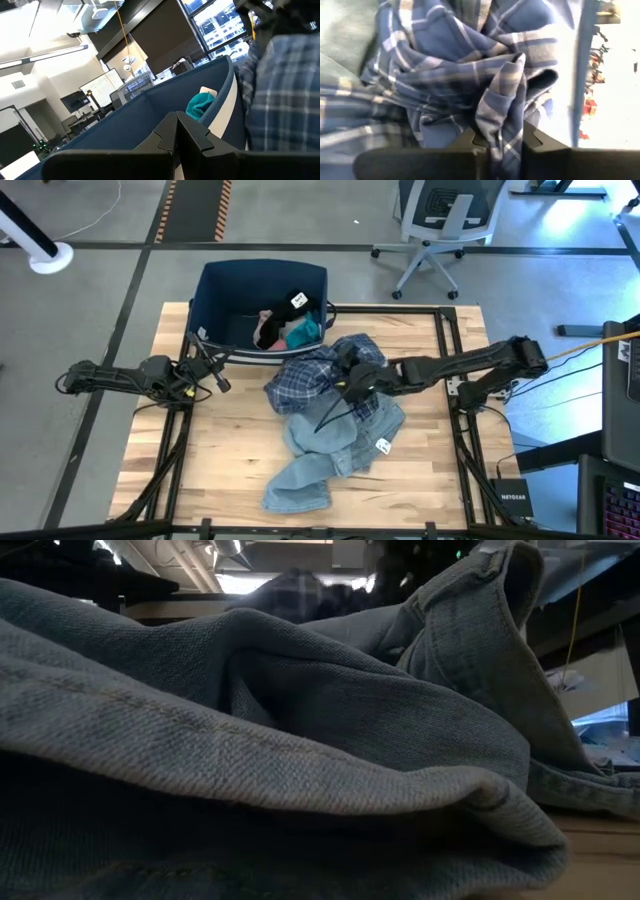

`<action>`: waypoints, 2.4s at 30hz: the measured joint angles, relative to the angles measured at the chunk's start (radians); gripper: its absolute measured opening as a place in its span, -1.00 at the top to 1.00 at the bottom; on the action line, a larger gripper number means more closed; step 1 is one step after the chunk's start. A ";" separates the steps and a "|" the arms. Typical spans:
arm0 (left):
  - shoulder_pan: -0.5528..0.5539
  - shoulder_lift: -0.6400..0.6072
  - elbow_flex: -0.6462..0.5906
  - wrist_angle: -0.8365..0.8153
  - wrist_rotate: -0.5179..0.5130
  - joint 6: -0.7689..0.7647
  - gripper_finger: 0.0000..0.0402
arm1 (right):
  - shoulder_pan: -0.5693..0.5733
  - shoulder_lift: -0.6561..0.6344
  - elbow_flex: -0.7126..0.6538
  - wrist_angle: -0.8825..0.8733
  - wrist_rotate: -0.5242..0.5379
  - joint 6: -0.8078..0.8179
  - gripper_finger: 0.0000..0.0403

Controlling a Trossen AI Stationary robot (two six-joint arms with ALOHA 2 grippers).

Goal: Sort clothes
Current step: Put the blue shirt into the blue laundry bin

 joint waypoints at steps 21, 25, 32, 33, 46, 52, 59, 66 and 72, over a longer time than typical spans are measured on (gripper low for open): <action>0.000 0.000 0.000 0.000 0.000 0.000 0.99 | -0.001 -0.557 0.000 0.086 0.183 -0.098 0.91; 0.000 0.000 0.000 0.000 0.000 0.000 0.99 | -0.001 -0.613 0.001 0.210 0.202 -0.179 0.87; 0.000 0.000 0.000 0.000 0.000 0.000 0.99 | -0.001 -0.635 0.021 0.468 0.201 -0.379 0.90; 0.000 0.000 0.000 0.000 0.000 0.000 0.99 | -0.001 -0.627 0.039 0.489 0.177 -0.393 0.89; 0.000 0.000 0.000 0.000 0.000 0.000 0.99 | -0.160 -0.148 0.585 0.410 -0.085 -0.415 0.89; 0.000 0.000 0.000 0.000 0.000 0.000 0.99 | -0.266 0.163 0.964 0.326 -0.212 -0.417 0.88; 0.000 0.000 0.000 0.001 0.000 0.000 0.99 | -0.374 0.417 1.174 0.418 -0.354 -0.339 0.88; 0.000 0.000 0.000 0.000 0.000 0.000 0.99 | -0.499 0.511 1.120 0.296 -0.449 -0.129 0.88; 0.000 0.000 0.000 0.000 0.000 0.000 0.99 | -0.541 0.603 1.117 0.125 -0.458 -0.030 0.75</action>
